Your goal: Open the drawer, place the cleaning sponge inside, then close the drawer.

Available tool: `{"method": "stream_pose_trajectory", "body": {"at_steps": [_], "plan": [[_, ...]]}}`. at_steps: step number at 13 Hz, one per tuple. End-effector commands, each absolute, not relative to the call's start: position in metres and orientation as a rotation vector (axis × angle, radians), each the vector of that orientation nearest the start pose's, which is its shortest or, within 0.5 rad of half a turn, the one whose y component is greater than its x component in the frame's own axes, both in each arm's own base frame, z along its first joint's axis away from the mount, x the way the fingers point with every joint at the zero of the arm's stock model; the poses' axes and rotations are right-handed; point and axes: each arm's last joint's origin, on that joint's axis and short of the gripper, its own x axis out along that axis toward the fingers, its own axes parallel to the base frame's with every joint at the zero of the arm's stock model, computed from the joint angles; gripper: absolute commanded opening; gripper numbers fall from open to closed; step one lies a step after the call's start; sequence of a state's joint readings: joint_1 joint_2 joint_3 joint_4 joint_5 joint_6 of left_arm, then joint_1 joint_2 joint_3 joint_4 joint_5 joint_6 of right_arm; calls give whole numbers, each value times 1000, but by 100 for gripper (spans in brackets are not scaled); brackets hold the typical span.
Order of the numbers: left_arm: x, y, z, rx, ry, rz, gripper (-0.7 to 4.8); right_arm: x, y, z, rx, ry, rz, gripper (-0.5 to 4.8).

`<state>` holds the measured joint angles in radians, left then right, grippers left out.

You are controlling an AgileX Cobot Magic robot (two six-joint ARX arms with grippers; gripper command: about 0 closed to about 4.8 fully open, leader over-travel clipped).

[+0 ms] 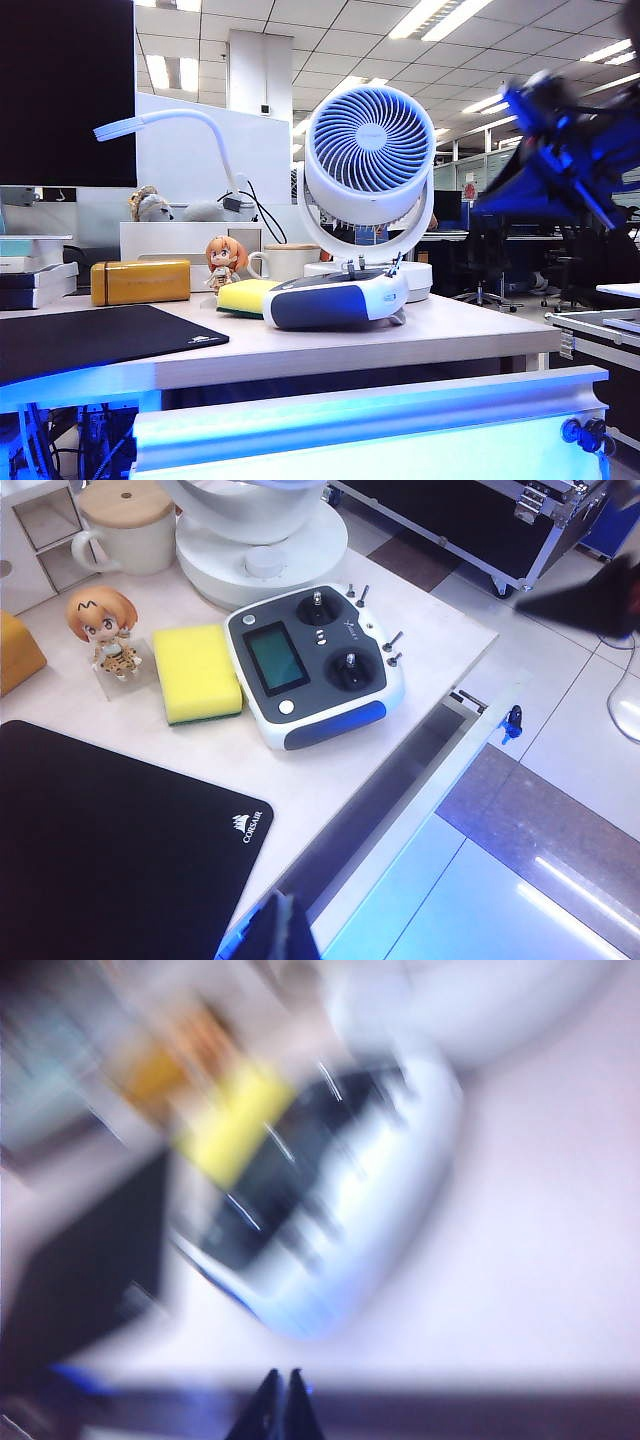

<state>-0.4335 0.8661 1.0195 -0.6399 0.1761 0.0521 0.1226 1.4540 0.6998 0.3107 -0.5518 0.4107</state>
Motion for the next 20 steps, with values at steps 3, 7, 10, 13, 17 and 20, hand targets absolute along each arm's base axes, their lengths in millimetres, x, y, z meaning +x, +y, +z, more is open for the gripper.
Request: {"method": "stream_pose_trajectory", "body": {"at_steps": [3, 7, 10, 13, 17, 20], "plan": [[149, -75, 360, 108, 448, -619, -5, 288, 57, 181, 242, 793, 428, -5], [150, -75, 360, 108, 447, -619, -5, 308, 60, 148, 211, 883, 408, -5], [150, -75, 360, 108, 447, -619, -5, 328, 63, 135, 213, 901, 404, -5], [150, -75, 360, 108, 447, -619, -5, 340, 65, 123, 216, 946, 398, -5], [150, -75, 360, 108, 447, -619, -5, 329, 64, 111, 157, 1101, 414, -5], [150, -75, 360, 108, 447, -619, -5, 321, 62, 107, 124, 1186, 429, -5]]}}
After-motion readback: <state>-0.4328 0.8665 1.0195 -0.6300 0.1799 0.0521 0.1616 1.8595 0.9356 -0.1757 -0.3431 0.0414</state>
